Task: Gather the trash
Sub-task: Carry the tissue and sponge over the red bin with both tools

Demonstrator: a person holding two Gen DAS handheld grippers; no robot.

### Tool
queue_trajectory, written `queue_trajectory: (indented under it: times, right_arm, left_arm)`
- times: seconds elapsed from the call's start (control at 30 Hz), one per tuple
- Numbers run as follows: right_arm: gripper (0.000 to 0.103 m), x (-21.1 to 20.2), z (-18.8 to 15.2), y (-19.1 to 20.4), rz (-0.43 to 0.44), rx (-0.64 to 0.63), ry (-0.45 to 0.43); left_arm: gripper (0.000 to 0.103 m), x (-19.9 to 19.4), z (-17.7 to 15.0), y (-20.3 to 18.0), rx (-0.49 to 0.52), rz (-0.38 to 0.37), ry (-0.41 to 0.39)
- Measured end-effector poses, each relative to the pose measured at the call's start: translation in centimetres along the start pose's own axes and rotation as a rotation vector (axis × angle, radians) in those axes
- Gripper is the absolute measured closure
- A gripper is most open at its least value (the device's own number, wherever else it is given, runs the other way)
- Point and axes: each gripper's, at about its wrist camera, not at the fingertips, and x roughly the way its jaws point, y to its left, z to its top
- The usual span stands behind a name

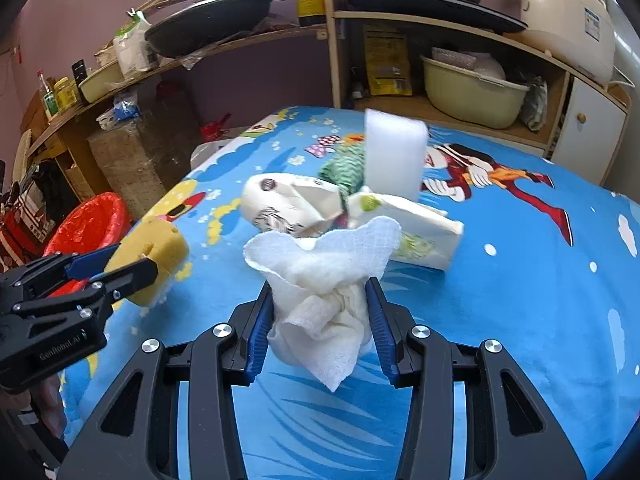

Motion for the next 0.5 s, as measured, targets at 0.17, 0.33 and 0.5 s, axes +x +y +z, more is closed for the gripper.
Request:
queue_trajectory:
  times: [0.17,0.33,0.5]
  right_arm:
    - [0.06,-0.4,0.5,1.7,0.011,-0.02,-0.01]
    - [0.06,-0.7,1.0,3.5,0.021,-0.042,-0.017]
    - [0.06,-0.9,1.5,5.0,0.029,-0.058,-0.023]
  left_arm:
    - [0.055,-1.6,0.2,2.1,-0.027,0.032,-0.03]
    - [0.055,-3.0,0.3,4.2,-0.055,0.061,-0.053]
    - [0.055,-4.3,0.3,6.4,-0.085,0.083,-0.073]
